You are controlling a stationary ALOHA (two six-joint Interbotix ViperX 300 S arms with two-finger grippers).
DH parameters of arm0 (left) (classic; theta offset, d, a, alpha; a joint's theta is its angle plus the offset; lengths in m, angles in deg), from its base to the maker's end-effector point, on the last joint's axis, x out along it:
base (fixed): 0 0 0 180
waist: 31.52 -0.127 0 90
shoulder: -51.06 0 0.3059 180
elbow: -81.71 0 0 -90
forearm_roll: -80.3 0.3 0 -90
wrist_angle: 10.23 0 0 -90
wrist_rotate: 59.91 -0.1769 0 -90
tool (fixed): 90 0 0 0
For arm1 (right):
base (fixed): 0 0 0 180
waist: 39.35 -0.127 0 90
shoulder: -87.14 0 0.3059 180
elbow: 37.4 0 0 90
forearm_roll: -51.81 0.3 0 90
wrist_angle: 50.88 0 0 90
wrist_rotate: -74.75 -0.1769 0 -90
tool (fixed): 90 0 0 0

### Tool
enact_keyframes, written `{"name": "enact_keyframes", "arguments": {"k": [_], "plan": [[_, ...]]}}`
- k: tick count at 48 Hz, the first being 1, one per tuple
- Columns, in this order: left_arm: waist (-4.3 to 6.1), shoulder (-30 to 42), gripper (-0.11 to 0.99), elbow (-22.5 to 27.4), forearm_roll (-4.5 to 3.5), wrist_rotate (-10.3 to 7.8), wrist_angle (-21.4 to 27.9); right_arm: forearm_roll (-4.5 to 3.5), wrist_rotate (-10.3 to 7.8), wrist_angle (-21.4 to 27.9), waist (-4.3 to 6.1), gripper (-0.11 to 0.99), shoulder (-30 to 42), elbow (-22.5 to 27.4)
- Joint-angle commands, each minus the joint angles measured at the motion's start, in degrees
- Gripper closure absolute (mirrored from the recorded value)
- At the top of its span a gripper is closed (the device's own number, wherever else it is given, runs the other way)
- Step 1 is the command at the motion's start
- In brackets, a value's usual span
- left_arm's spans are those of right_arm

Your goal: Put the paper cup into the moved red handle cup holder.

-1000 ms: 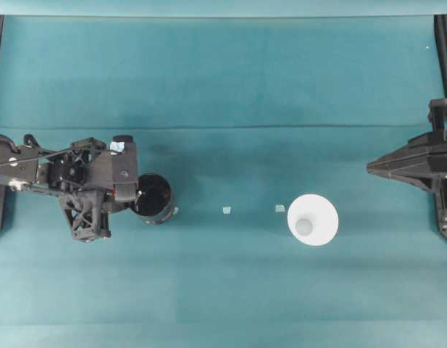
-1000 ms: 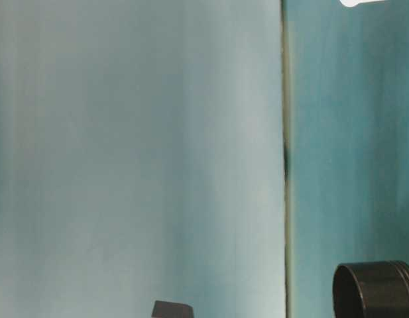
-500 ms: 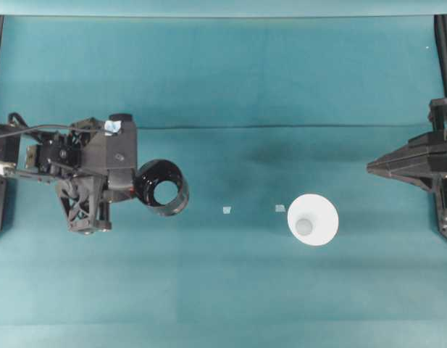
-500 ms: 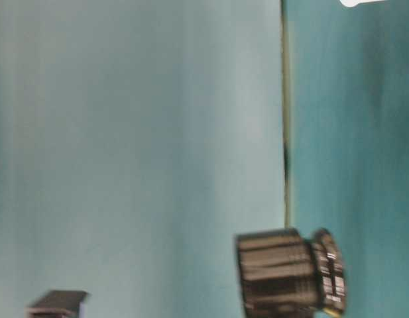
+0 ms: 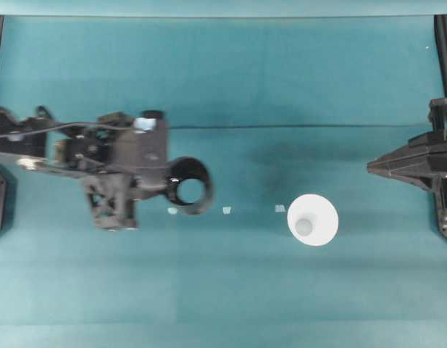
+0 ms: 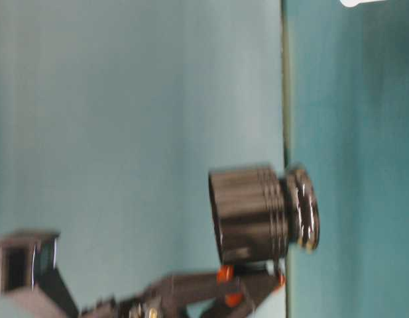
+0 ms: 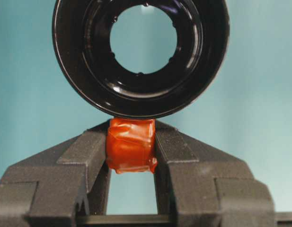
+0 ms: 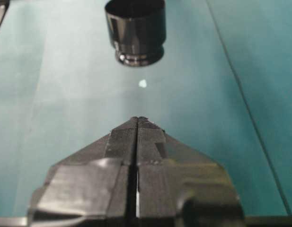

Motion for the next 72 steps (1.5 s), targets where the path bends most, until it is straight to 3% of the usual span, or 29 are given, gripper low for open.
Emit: {"name": "enact_keyframes", "arguments": {"k": [1,14,24,39,72], "plan": [[0.09,2.0,0.61,3.7,0.26,-0.53,-0.2,0.09,-0.62,-0.3,0.26,0.99,0.4,1.3],[0.0,6.9,0.61,7.8,0.26,-1.14,-0.2,0.09,-0.53,-0.3,0.62,0.99,0.0,1.4],[-0.09,8.5,0.61,7.8,0.26,-1.32,-0.2,0.0,-0.53,0.4,0.62,0.99,-0.4,1.5],[-1.05,13.4,0.61,7.5,0.26,-1.32,-1.1,-0.09,-0.44,0.5,0.62,0.99,-0.4,1.4],[-0.44,19.2,0.61,7.2,0.26,-1.05,-6.5,-0.09,-0.44,0.5,0.62,0.99,-0.4,1.3]]}}
